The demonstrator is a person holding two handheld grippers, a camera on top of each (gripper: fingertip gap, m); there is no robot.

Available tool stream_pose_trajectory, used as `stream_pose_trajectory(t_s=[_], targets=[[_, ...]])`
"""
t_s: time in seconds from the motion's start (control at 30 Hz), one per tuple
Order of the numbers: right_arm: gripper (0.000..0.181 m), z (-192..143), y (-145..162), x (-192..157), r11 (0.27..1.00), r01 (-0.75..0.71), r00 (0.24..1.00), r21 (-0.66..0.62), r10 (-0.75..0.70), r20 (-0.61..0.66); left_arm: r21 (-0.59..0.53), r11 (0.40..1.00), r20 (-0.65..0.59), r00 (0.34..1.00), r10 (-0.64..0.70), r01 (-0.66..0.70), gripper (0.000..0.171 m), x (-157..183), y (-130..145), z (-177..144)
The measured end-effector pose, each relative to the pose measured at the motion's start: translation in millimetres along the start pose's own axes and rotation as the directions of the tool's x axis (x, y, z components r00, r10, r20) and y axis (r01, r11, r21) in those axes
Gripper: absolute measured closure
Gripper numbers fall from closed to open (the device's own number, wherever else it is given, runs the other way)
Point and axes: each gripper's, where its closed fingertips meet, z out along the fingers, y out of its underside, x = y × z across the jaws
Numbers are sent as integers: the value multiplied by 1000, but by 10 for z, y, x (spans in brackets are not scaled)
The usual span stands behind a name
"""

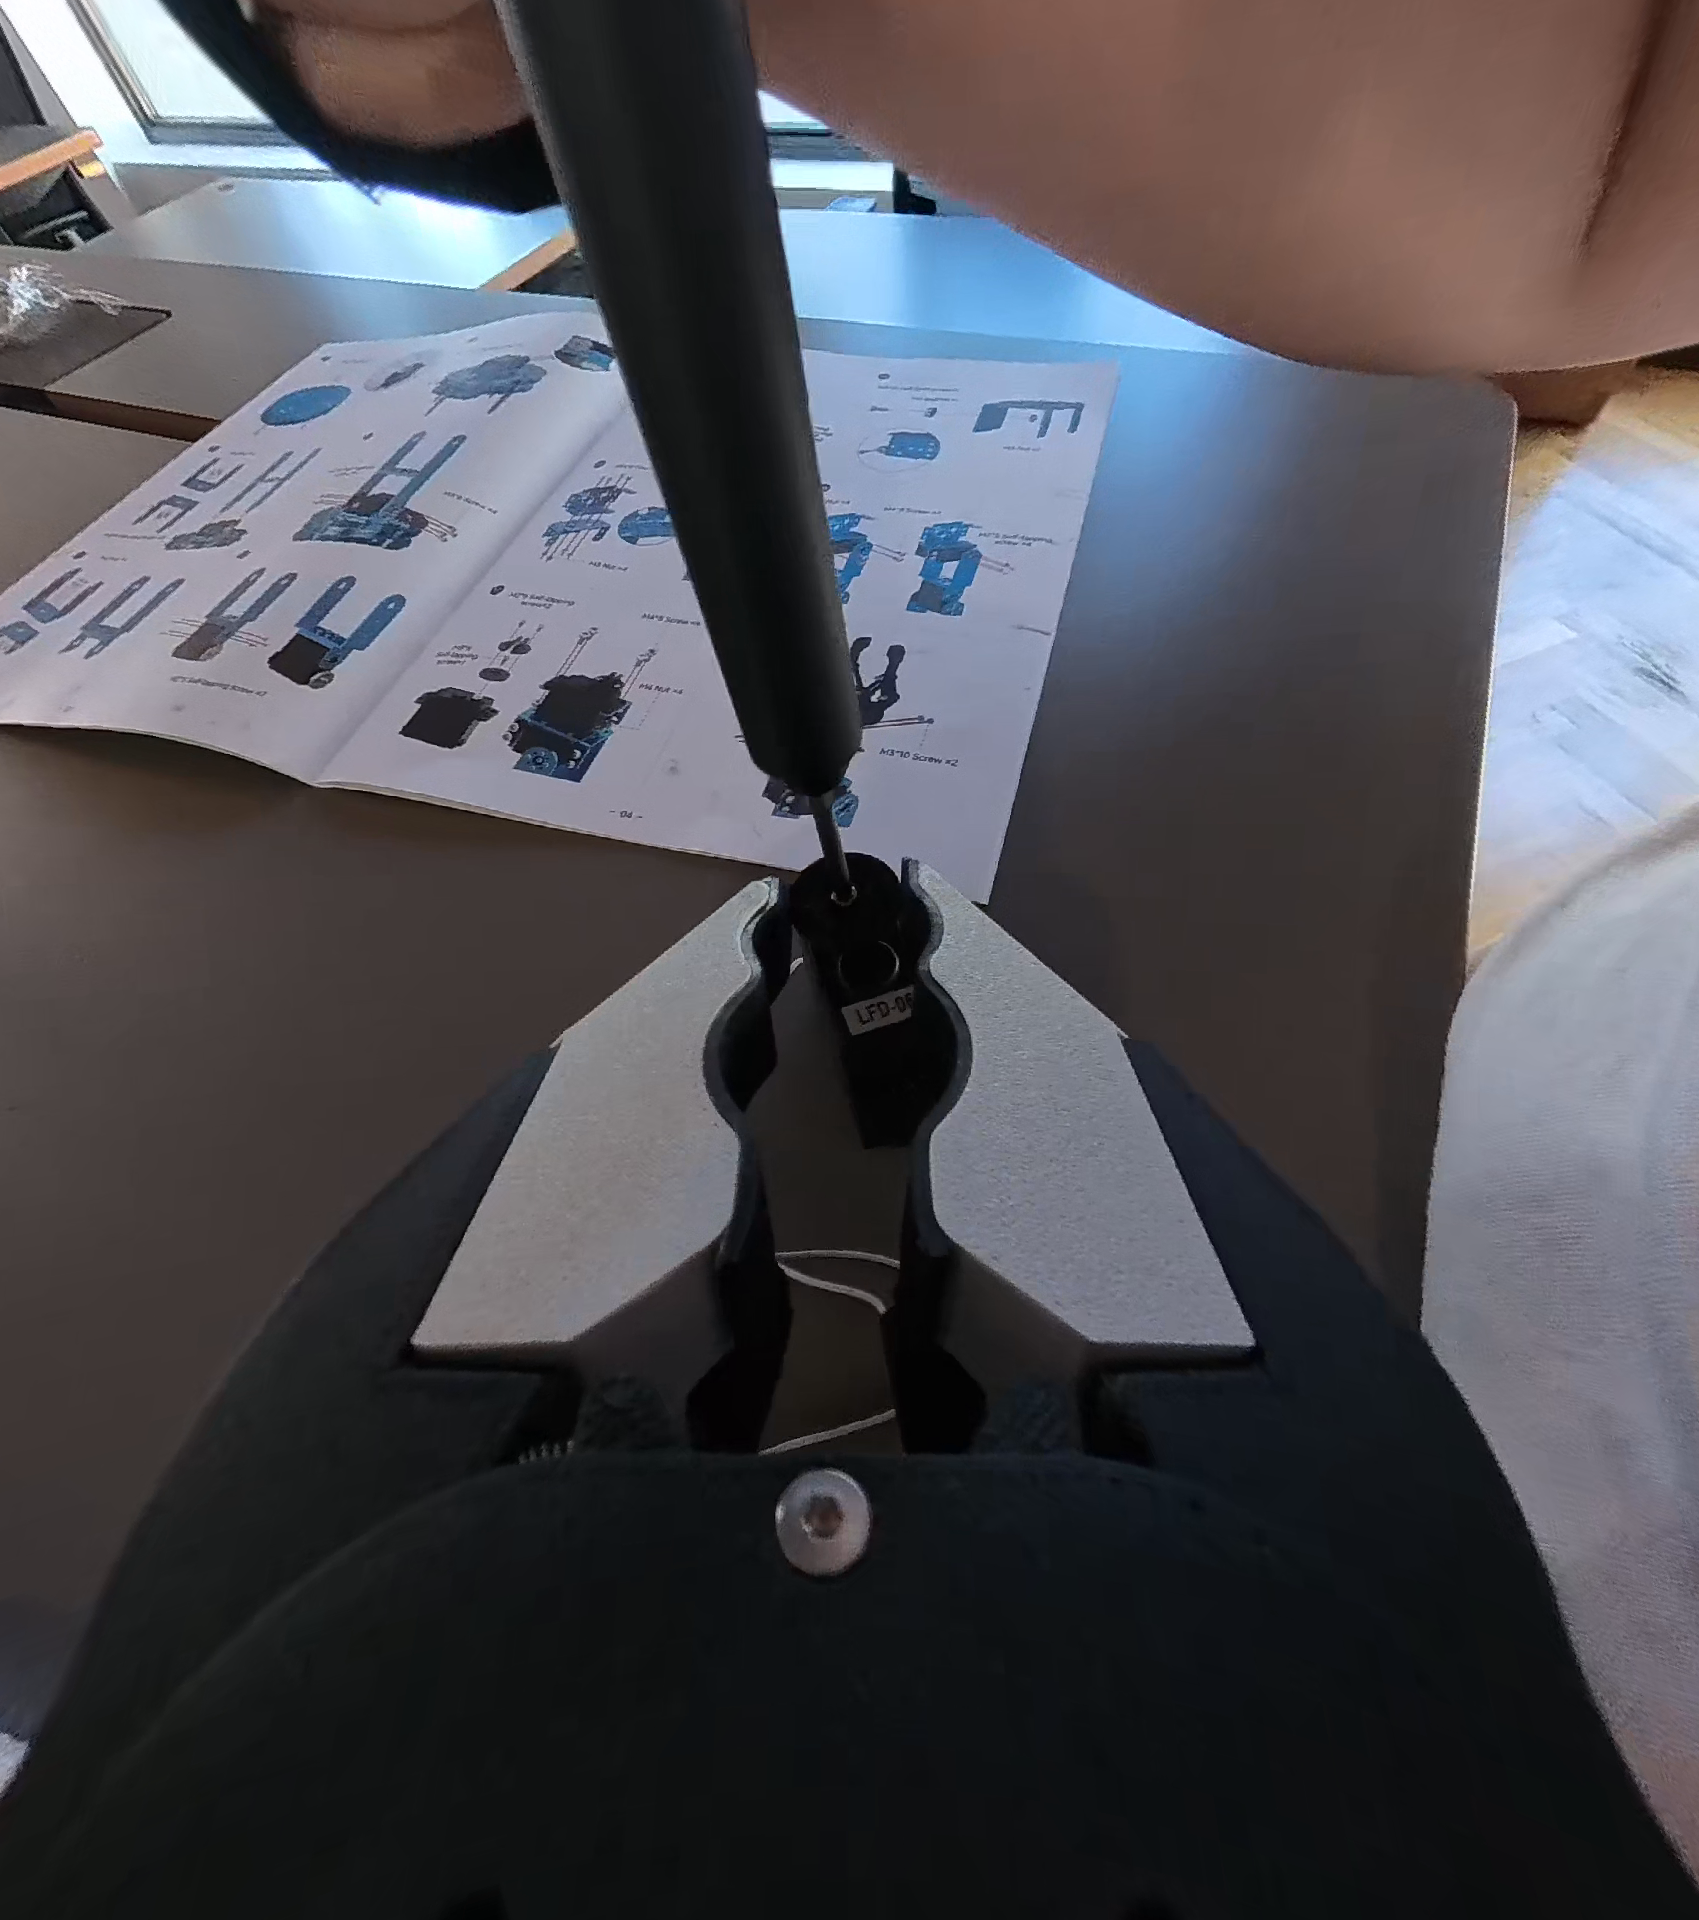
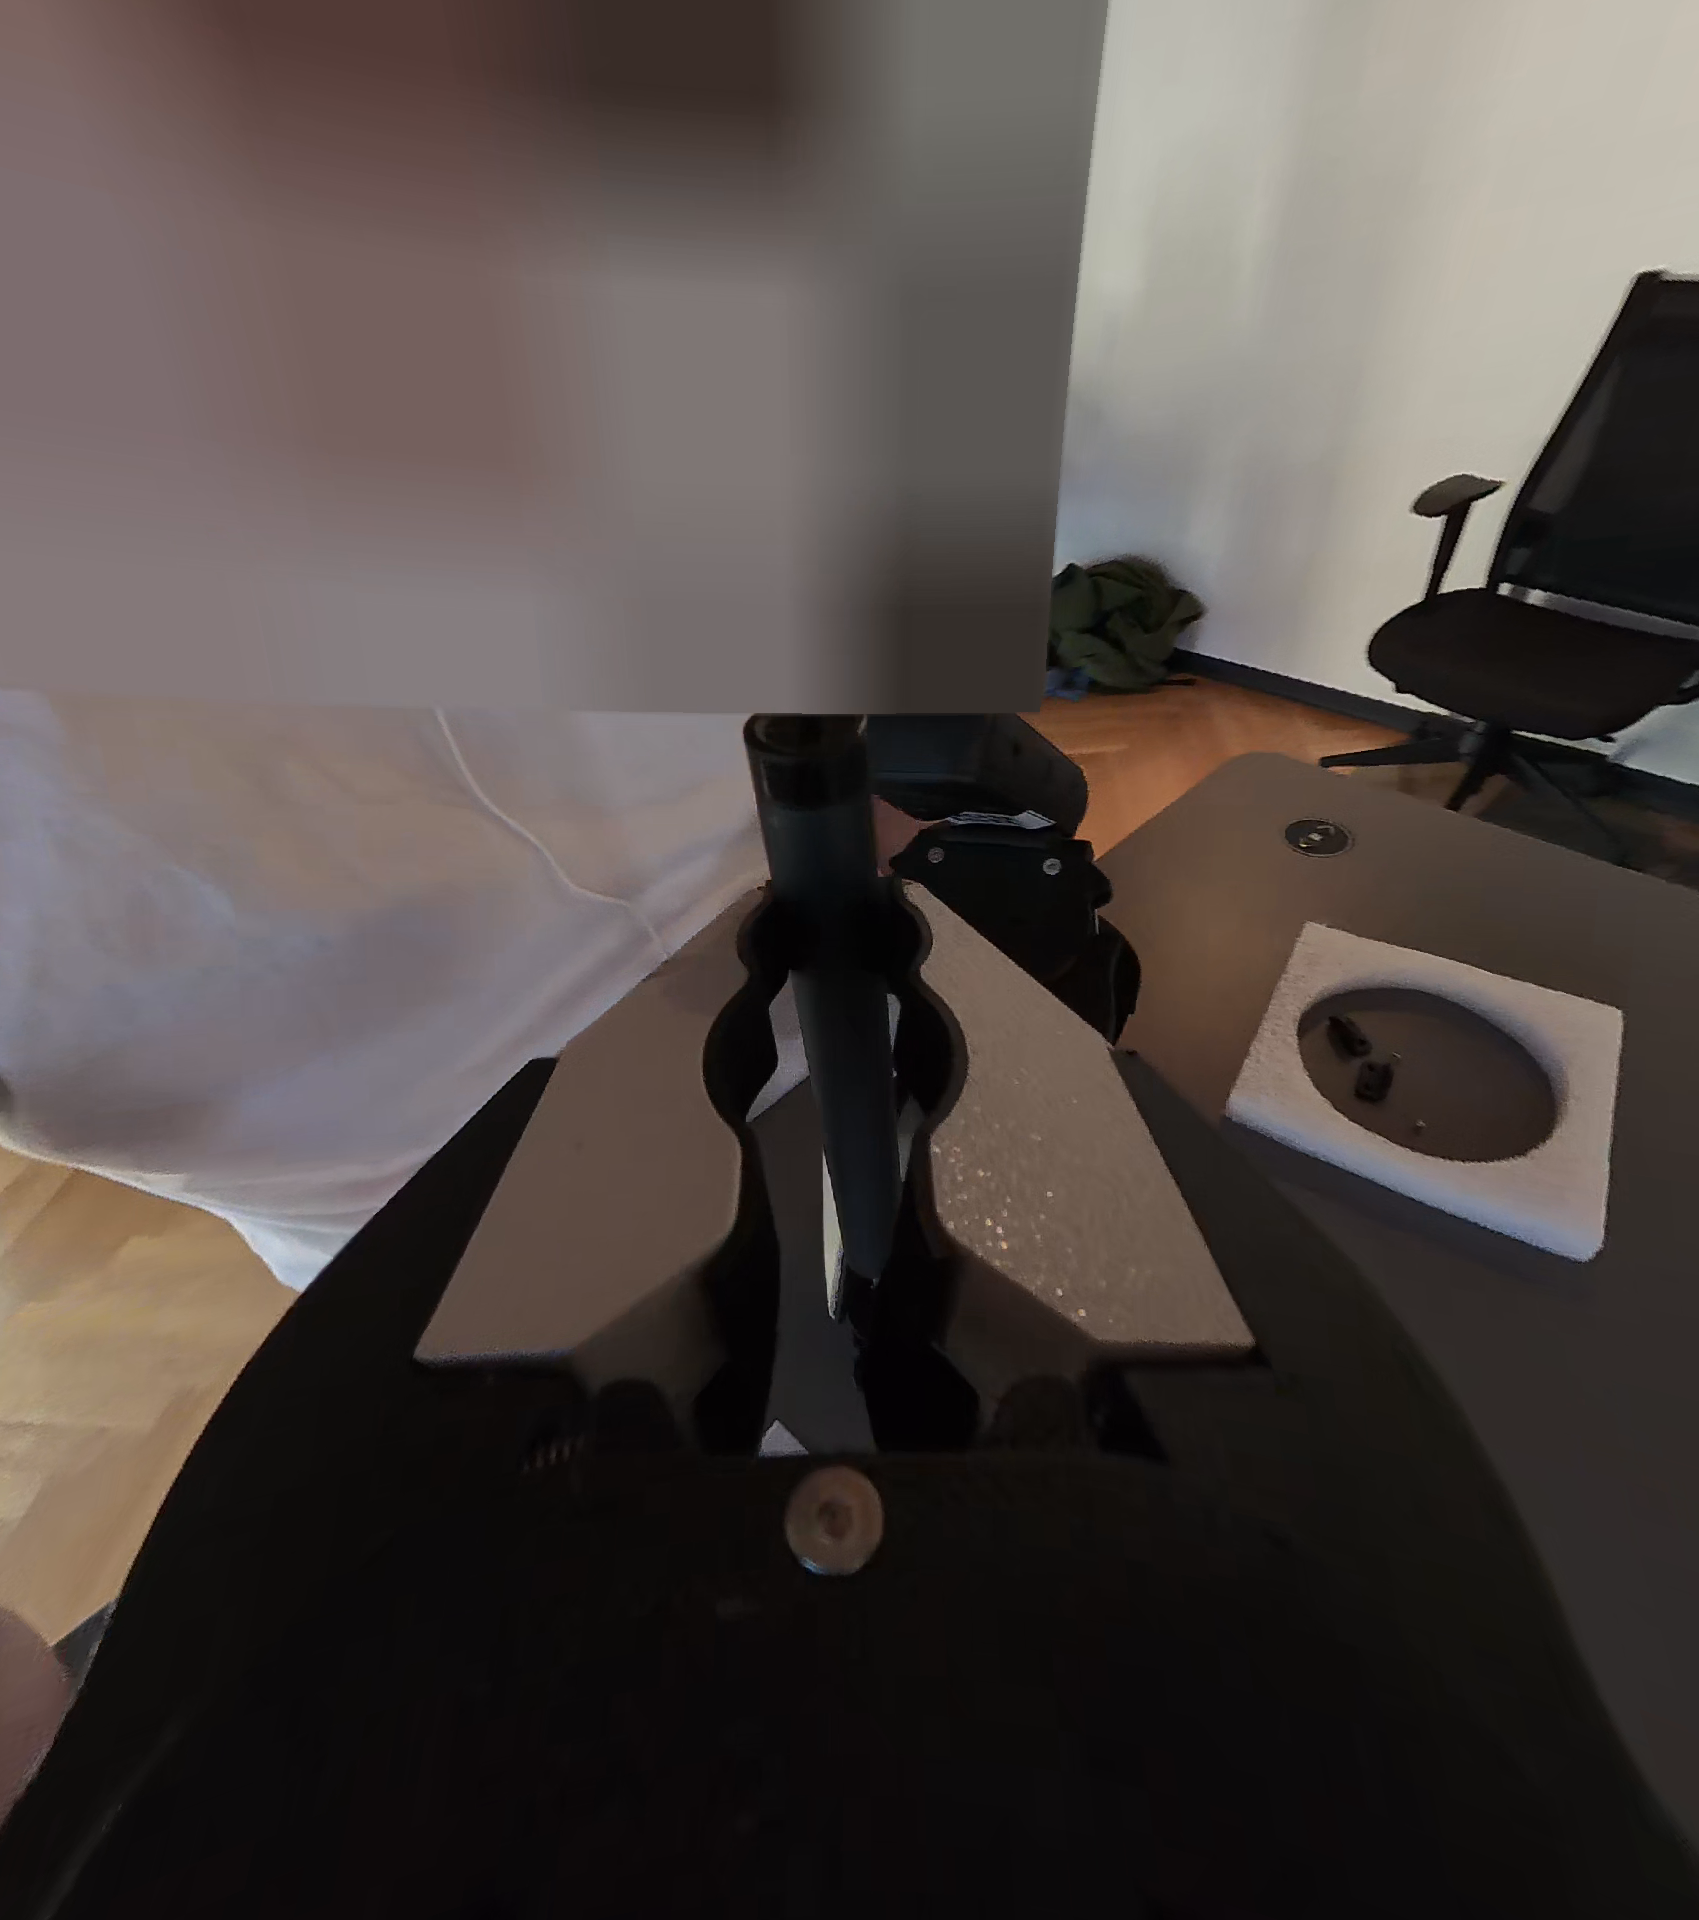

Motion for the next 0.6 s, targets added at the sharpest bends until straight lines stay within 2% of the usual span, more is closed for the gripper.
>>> stream_pose_trajectory(t_s=[0.37, 0.6], targets=[[164, 18, 20, -70, 997, 16, 976, -82, 2, 216, 3, 1000, 4, 1000, 11, -11, 152, 27, -11, 21], [165, 79, 25, -63, 989, 28, 928, -145, 28, 372, 0, 1000, 9, 1000, 10, -10, 152, 43, -17, 33]])
